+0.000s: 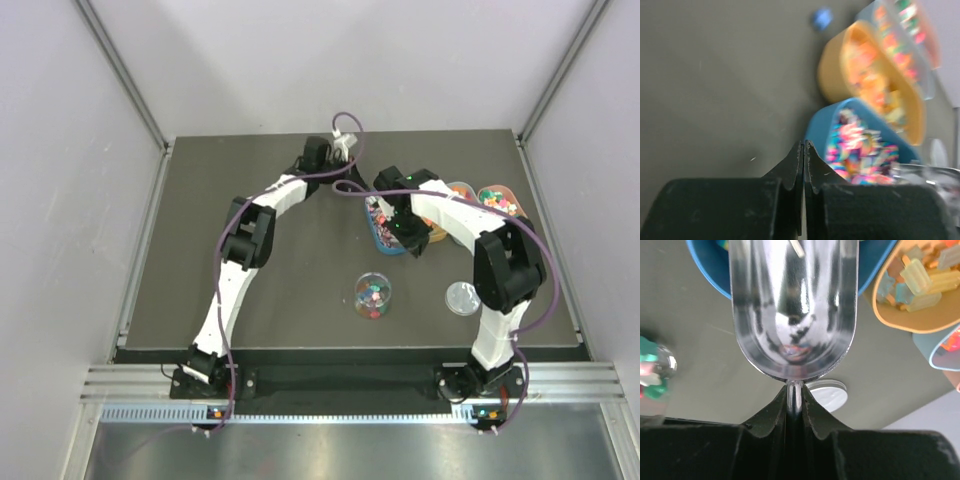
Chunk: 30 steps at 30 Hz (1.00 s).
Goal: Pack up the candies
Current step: Scoop the fake candies from the storage box.
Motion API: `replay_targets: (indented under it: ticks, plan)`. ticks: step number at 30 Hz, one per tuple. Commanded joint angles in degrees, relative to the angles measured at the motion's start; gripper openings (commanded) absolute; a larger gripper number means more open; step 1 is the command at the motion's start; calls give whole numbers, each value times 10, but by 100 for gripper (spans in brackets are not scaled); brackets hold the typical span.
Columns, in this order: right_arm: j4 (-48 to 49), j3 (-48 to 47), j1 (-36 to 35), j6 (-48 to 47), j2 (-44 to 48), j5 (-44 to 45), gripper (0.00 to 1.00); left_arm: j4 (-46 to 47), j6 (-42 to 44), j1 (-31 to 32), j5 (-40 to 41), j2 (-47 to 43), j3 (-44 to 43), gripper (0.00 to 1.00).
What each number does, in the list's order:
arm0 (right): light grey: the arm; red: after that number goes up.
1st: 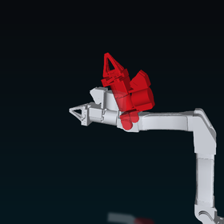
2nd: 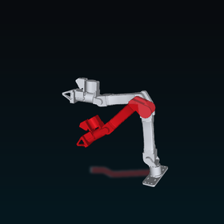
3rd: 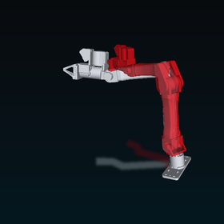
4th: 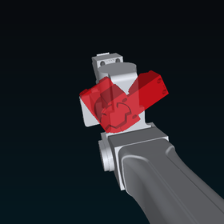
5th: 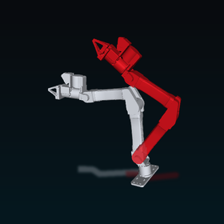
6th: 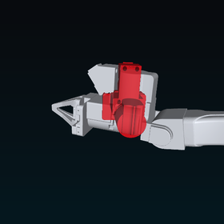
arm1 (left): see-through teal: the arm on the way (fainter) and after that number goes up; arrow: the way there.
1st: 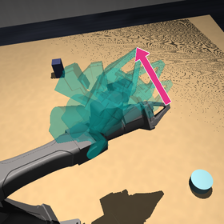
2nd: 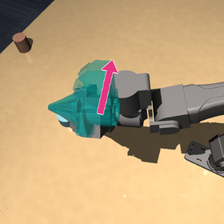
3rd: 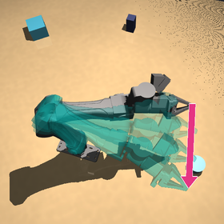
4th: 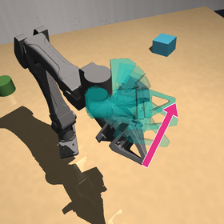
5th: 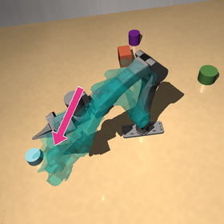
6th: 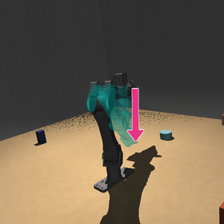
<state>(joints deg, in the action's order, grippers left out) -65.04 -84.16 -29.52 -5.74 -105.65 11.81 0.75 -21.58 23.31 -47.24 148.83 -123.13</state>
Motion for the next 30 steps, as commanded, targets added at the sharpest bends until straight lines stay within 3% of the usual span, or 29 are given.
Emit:
replay_targets:
  ticks: [1, 11, 16, 24, 27, 30]
  plan:
    - [3, -57, 5, 20, -27, -47, 0, -23, 43, 17, 61, 11, -32, 0]
    - [4, -86, 5, 34, -54, -65, 0, -35, 14, 49, 23, 15, -11, 0]
    - [2, -42, -3, 46, -36, -85, 0, -32, 10, 53, 19, -4, 16, 0]
    - [-1, -39, 0, 53, -35, -65, 0, -43, 44, 46, 22, 20, -36, 0]
    - [3, -78, 1, 54, -54, -63, 0, -48, 31, 47, 21, 5, -16, 0]
    - [7, -112, -4, 53, -78, -68, 0, -23, 6, 49, 15, -36, 61, 0]
